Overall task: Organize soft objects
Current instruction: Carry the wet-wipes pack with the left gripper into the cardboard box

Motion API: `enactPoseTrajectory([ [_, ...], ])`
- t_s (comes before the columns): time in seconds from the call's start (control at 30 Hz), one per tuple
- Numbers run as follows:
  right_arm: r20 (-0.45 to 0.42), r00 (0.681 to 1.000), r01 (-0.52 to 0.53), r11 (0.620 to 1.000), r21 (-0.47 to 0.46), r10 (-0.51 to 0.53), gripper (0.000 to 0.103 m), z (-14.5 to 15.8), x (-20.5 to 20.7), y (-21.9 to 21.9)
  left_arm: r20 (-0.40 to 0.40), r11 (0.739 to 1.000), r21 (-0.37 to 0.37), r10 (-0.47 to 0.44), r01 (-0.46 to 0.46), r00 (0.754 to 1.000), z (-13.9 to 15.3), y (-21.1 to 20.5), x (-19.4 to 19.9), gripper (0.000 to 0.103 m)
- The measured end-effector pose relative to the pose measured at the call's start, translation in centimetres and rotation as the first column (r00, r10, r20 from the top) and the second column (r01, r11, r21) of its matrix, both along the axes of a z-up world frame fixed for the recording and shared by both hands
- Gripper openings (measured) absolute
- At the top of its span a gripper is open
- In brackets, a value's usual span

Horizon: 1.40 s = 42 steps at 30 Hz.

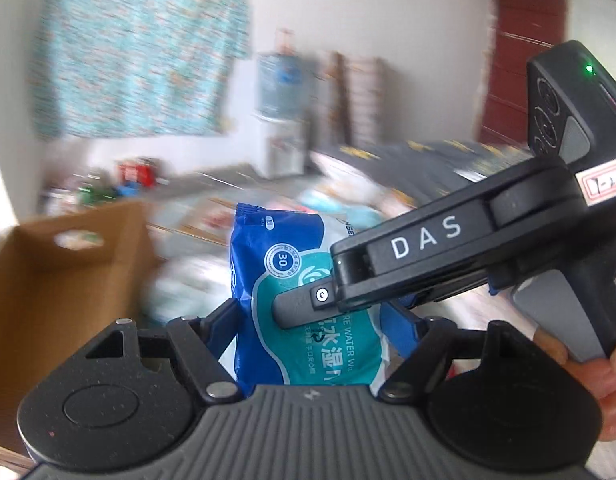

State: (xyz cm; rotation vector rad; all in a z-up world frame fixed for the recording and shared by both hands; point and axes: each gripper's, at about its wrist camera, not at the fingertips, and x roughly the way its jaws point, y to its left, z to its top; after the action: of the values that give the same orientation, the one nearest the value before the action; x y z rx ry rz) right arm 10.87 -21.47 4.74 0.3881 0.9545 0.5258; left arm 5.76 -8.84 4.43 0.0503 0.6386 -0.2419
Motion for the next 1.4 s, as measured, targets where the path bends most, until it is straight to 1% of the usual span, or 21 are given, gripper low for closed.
enactPoseTrajectory([
  [0.13, 0.015, 0.993, -0.121, 0.992, 0.026, 0.121, 0.052, 1.3, 5.2, 6.8, 0.008, 0.991, 0.028, 0.127, -0.127, 0.992, 2.0, 5.5, 2.6, 0.077],
  [0.27, -0.027, 0.984, -0.175, 0.984, 0.029, 0.176, 0.052, 1.1, 11.1, 12.2, -0.037, 0.979, 0.071, 0.195, -0.192, 0.98, 2.4, 10.2, 7.2, 0.077],
  [0.3, -0.042, 0.983, -0.177, 0.984, 0.025, 0.178, 0.052, 0.8, 12.6, 13.3, -0.057, 0.977, 0.08, 0.201, -0.196, 0.978, 2.1, 11.1, 8.7, 0.077],
  [0.47, -0.126, 0.979, -0.161, 0.987, 0.015, 0.161, 0.053, -1.7, 19.6, 17.3, -0.158, 0.976, 0.073, 0.214, -0.204, 0.964, 0.4, 15.8, 15.3, 0.076],
  [0.6, -0.126, 0.982, -0.147, 0.989, -0.035, 0.142, 0.054, -3.5, 23.6, 18.9, -0.204, 0.979, 0.058, 0.201, -0.193, 0.958, -1.2, 18.4, 19.4, 0.075],
  [0.67, -0.118, 0.984, -0.141, 0.988, -0.066, 0.133, 0.057, -4.5, 24.7, 19.2, -0.226, 0.981, 0.037, 0.193, -0.19, 0.955, -2.5, 19.6, 20.4, 0.075],
  [0.73, -0.118, 0.986, -0.13, 0.988, -0.078, 0.12, 0.059, -5.5, 26.1, 18.9, -0.25, 0.982, 0.038, 0.188, -0.184, 0.95, -4.2, 20.4, 21.3, 0.074],
  [0.83, -0.114, 0.988, -0.109, 0.99, -0.084, 0.099, 0.058, -6.5, 27.0, 17.9, -0.329, 0.979, 0.063, 0.203, -0.193, 0.922, -7.3, 21.3, 23.0, 0.071],
  [0.87, -0.112, 0.988, -0.111, 0.992, -0.066, 0.104, 0.058, -6.8, 27.3, 17.5, -0.36, 0.978, 0.067, 0.208, -0.197, 0.909, -8.3, 21.6, 23.6, 0.067],
  [0.93, -0.106, 0.988, -0.114, 0.992, -0.051, 0.108, 0.058, -6.9, 27.5, 17.3, -0.413, 0.976, 0.052, 0.214, -0.212, 0.885, -9.8, 22.5, 24.2, 0.066],
  [1.0, -0.074, 0.991, -0.118, 0.991, -0.07, 0.112, 0.058, -6.7, 27.4, 17.4, -0.448, 0.974, 0.024, 0.213, -0.227, 0.868, -10.7, 23.5, 24.3, 0.066],
  [1.1, -0.036, 0.992, -0.126, 0.99, -0.07, 0.124, 0.059, -5.9, 26.7, 17.0, -0.474, 0.972, 0.013, 0.211, -0.233, 0.855, -11.4, 24.0, 24.1, 0.066],
  [1.17, -0.023, 0.992, -0.128, 0.99, -0.052, 0.127, 0.059, -5.4, 26.4, 16.7, -0.474, 0.97, 0.008, 0.218, -0.243, 0.853, -11.3, 24.2, 24.2, 0.065],
  [1.23, -0.008, 0.991, -0.137, 0.99, -0.025, 0.137, 0.059, -5.0, 25.9, 16.4, -0.462, 0.97, 0.008, 0.221, -0.245, 0.859, -10.5, 23.8, 24.0, 0.065],
  [1.33, 0.022, 0.989, -0.145, 0.989, 0.004, 0.145, 0.059, -4.0, 24.0, 16.1, -0.418, 0.97, 0.006, 0.222, -0.242, 0.881, -8.8, 23.1, 23.6, 0.069],
  [1.4, 0.051, 0.989, -0.143, 0.99, 0.016, 0.142, 0.059, -3.1, 22.7, 15.7, -0.376, 0.968, 0.021, 0.238, -0.249, 0.895, -7.4, 22.6, 22.8, 0.073],
])
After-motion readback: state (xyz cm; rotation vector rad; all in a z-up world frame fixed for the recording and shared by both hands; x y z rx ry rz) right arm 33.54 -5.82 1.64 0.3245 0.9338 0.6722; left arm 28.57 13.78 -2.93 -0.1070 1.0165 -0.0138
